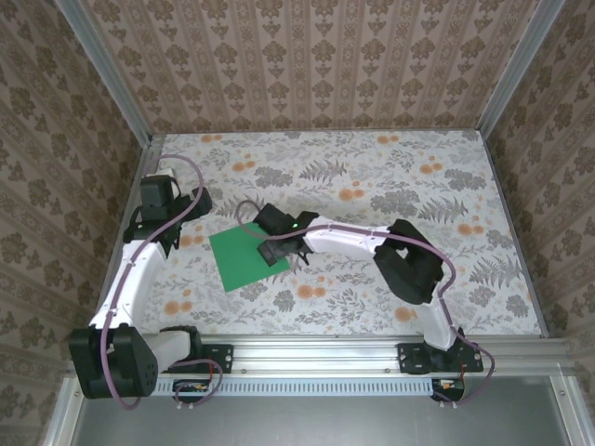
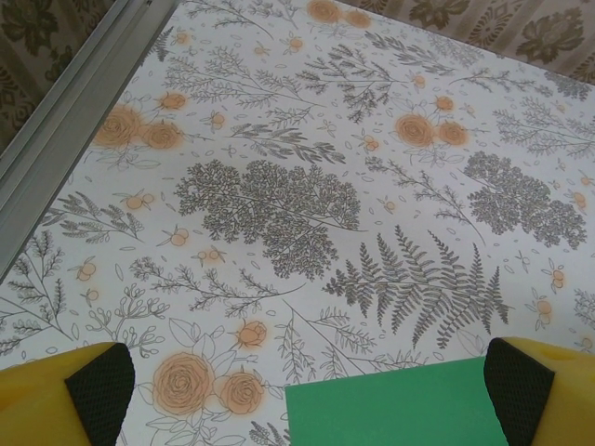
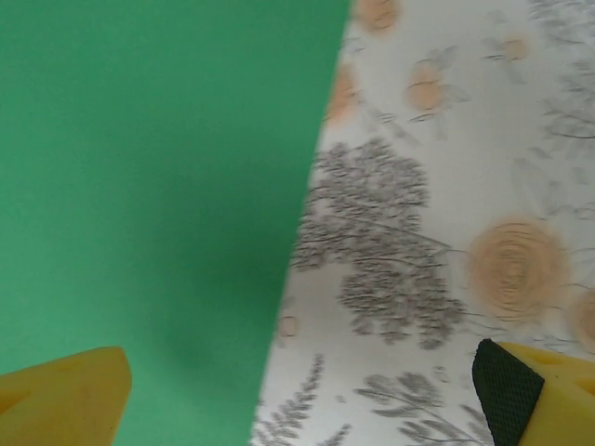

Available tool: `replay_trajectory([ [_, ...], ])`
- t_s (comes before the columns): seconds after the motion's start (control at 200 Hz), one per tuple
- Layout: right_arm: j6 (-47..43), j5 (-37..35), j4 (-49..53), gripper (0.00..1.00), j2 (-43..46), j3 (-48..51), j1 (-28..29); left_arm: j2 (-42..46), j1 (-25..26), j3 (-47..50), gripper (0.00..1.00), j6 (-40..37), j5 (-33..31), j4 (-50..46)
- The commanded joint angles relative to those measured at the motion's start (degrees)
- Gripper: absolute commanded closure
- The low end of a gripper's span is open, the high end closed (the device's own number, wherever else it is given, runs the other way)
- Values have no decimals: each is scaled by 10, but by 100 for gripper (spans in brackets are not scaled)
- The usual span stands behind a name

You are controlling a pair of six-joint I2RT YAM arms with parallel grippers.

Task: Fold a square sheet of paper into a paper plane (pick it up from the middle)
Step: Move the square sheet of paper to the center of the table.

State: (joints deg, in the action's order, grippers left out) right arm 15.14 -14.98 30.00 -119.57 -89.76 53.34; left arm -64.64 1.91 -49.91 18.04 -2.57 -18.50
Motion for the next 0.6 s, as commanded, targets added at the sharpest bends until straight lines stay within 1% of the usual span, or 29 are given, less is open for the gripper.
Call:
replay_trajectory([
  [0.0, -25, -13, 68, 2, -37, -51, 4, 12, 0, -16, 0, 1, -24, -24],
  [0.145, -42, -35, 111, 2, -77, -86, 12, 10, -4, -14, 0, 3, -28, -23],
  [0.305, -57, -54, 143, 1, -87, -84, 8, 3, -7, -13, 0, 4, -26, -22],
  [0.38, -63, -62, 155, 1, -78, -60, -1, 0, -9, -14, 0, 4, -24, -22],
  [0.435, -66, -62, 159, 1, -65, -25, -11, 0, -9, -15, 0, 4, -22, -23],
  [0.595, -48, -49, 169, 1, 12, 92, -50, 0, -11, -14, 0, 5, -21, -26],
])
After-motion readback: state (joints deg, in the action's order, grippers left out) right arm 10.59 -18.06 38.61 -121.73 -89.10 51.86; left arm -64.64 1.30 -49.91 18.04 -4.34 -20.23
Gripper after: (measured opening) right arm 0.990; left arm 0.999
